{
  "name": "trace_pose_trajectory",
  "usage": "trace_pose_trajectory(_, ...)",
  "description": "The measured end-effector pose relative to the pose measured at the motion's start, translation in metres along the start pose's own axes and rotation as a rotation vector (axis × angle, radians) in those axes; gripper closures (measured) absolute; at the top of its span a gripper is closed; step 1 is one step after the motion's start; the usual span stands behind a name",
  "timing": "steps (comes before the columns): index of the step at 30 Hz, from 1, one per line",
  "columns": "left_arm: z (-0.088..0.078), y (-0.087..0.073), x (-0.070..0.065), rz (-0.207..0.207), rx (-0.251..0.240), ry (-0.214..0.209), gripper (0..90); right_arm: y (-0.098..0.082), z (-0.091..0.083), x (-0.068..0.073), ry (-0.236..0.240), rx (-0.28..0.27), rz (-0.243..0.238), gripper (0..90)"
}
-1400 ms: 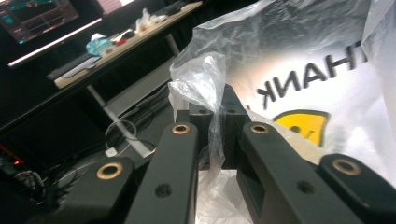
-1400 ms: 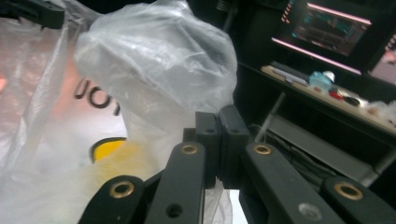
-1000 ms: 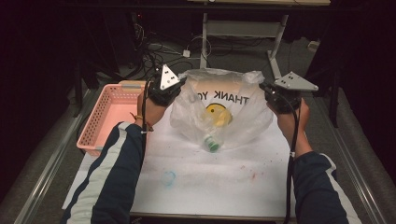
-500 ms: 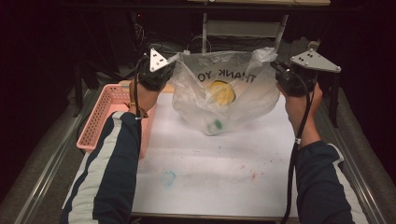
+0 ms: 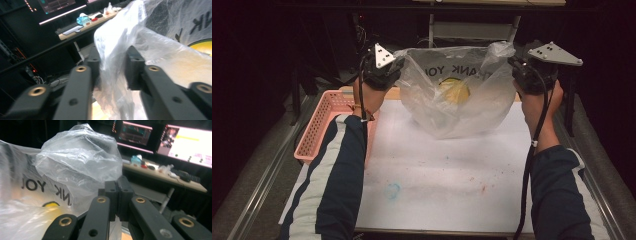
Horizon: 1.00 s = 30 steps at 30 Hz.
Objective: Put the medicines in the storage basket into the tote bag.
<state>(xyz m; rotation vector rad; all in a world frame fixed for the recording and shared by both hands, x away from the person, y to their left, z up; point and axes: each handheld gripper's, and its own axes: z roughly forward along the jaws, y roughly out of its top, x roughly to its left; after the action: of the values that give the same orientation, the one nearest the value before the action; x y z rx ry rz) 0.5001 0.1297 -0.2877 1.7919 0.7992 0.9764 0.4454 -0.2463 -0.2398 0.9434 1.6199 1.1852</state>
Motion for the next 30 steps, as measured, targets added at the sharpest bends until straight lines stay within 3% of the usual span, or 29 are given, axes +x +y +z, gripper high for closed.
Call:
trace_pose_trajectory(5, 0.003, -0.003, -0.009, -0.012, -0.005, 0.007, 42.1, -0.018, 0.012, -0.006, -0.017, 0.054, 0.004, 89.8)
trace_pose_trajectory(9, 0.001, -0.002, -0.010, -0.010, -0.005, -0.015, 40.5, -0.028, 0.019, -0.013, -0.038, 0.084, 0.013, 89.8)
trace_pose_trajectory(10, 0.000, -0.001, -0.010, -0.002, -0.006, -0.018, 42.7, -0.029, 0.020, -0.015, -0.047, 0.091, 0.010, 89.8)
trace_pose_trajectory(12, -0.003, 0.000, -0.009, 0.035, -0.010, -0.033, 68.9, -0.029, 0.019, -0.019, -0.060, 0.088, 0.016, 89.8)
trace_pose_trajectory(14, -0.007, 0.004, -0.009, 0.049, -0.017, -0.016, 77.9, -0.027, 0.017, -0.022, -0.063, 0.079, 0.021, 89.8)
trace_pose_trajectory(25, -0.025, 0.019, -0.005, 0.039, -0.091, 0.028, 77.9, 0.010, -0.012, -0.019, -0.076, -0.017, 0.001, 89.9)
trace_pose_trajectory(30, -0.025, 0.022, -0.005, 0.030, -0.098, 0.038, 73.4, 0.014, -0.015, -0.016, -0.071, -0.027, -0.009, 89.8)
